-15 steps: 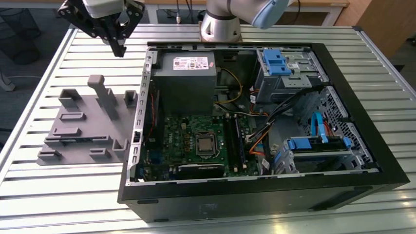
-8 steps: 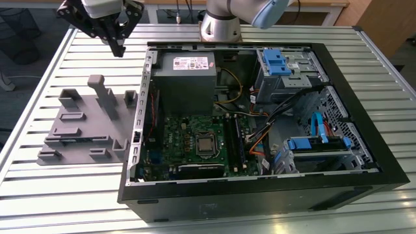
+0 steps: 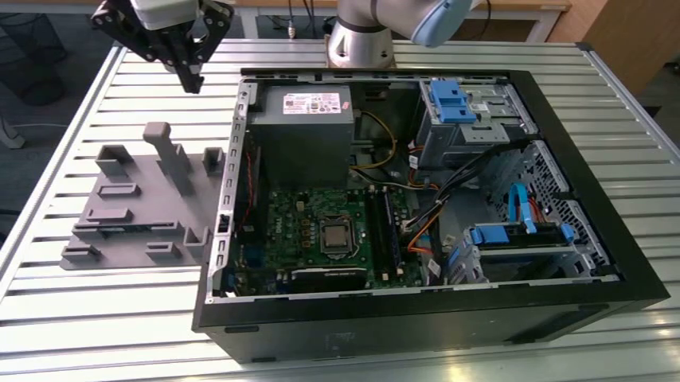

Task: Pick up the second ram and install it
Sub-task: 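Reach for the second ram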

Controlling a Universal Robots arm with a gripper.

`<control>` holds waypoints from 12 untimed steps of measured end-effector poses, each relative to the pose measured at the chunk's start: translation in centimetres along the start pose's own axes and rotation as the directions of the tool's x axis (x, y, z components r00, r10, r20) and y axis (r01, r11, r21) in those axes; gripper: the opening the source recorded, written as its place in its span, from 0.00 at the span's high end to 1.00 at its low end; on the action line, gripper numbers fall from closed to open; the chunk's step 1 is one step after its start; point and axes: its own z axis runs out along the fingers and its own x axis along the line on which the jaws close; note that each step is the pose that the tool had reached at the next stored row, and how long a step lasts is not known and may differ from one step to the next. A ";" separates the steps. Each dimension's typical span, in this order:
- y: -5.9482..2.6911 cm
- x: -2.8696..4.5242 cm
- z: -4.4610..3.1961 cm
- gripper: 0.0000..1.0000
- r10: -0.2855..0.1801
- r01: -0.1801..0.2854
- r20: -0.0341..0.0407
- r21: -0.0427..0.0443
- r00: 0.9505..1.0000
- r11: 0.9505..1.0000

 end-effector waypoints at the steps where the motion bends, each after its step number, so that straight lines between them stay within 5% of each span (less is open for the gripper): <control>1: 0.00 0.02 0.00 0.89 0.000 0.000 0.000 0.000 1.000 1.000; 12: -0.04 0.49 0.00 0.89 0.000 0.000 0.000 0.000 1.000 1.000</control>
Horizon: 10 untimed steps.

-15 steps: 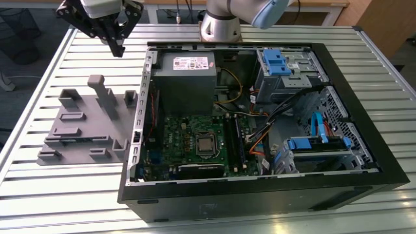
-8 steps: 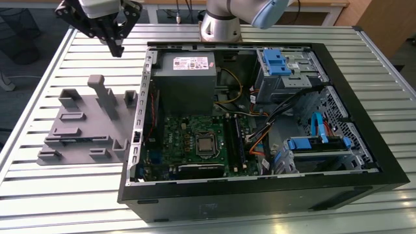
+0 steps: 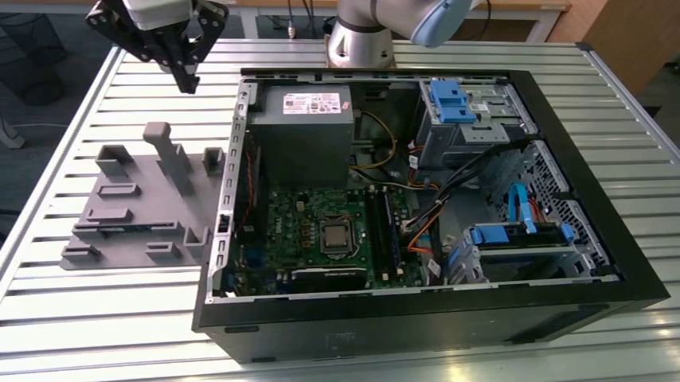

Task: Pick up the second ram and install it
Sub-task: 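Reach for the second ram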

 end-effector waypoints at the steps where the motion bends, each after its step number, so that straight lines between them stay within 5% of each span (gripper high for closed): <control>1: -0.01 0.06 0.00 0.89 0.000 0.000 0.000 0.000 1.000 1.000; 10: -0.06 0.61 -0.01 0.89 0.000 0.000 0.000 0.000 1.000 1.000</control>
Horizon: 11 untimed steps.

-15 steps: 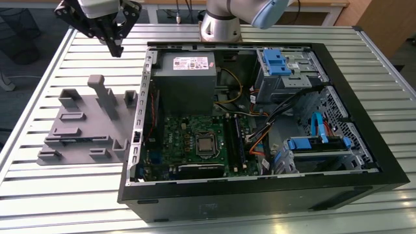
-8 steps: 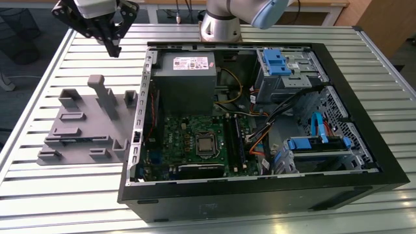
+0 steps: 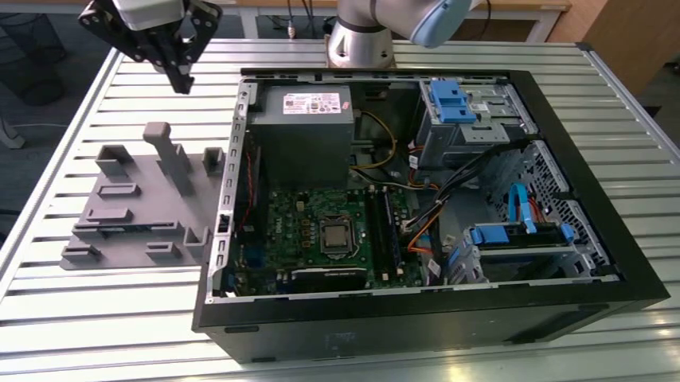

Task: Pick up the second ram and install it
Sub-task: 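Reach for the second ram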

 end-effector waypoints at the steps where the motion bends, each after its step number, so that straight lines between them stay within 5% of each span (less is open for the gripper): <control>1: -0.01 0.06 0.00 0.89 0.000 0.000 0.000 0.000 1.000 1.000; 11: -0.11 0.72 -0.01 0.89 0.000 0.000 0.000 0.000 1.000 1.000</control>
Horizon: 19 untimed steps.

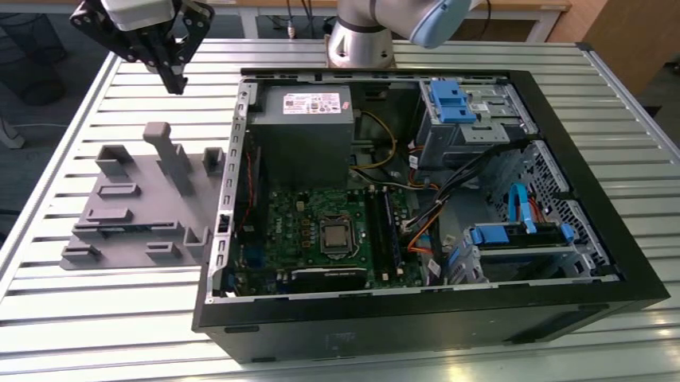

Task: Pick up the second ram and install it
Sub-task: 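Reach for the second ram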

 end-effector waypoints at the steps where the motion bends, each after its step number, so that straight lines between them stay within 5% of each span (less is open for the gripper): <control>1: -0.02 0.04 0.00 0.89 0.000 0.000 0.000 0.000 1.000 1.000; 19: -0.32 0.52 -0.02 0.89 0.000 0.000 0.000 0.000 1.000 1.000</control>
